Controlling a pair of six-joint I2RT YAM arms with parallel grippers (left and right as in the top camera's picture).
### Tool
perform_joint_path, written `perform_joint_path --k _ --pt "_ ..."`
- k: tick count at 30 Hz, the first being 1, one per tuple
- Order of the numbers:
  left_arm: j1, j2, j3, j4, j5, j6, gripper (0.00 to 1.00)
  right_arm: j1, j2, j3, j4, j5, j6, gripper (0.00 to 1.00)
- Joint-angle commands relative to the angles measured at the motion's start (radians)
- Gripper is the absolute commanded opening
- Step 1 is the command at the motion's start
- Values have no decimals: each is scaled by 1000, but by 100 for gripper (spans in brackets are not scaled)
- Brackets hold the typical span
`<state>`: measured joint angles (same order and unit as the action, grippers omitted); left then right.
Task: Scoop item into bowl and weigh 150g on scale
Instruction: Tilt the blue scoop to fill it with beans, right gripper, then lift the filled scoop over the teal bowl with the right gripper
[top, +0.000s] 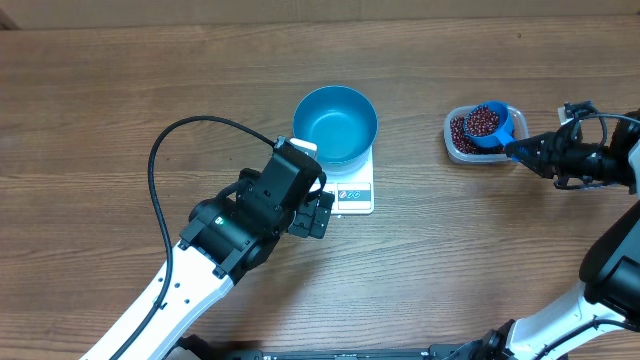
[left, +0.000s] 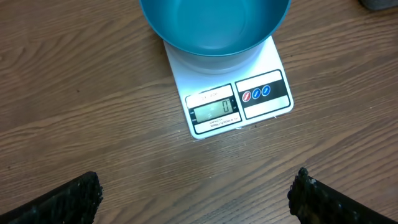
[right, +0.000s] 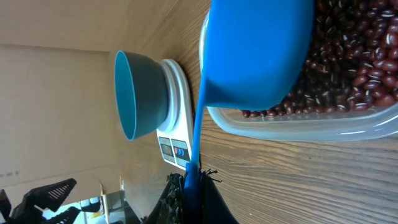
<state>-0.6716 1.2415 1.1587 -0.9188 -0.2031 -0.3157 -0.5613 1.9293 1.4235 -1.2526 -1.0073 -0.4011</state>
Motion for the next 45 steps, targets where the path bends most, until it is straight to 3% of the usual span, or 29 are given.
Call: perform_joint_path --k 1,21,36,45 --pt "5 -13 22 3 -6 -3 100 -3 -1 -2 3 -58 -23 4" --pt "5 -13 22 3 -6 -3 100 48 -71 5 -104 -163 -131 4" --pt "5 -13 22 3 -6 -3 99 405 -134 255 -67 -151 21 4" --pt "5 -13 22 3 -6 -3 100 624 -134 264 78 106 221 4"
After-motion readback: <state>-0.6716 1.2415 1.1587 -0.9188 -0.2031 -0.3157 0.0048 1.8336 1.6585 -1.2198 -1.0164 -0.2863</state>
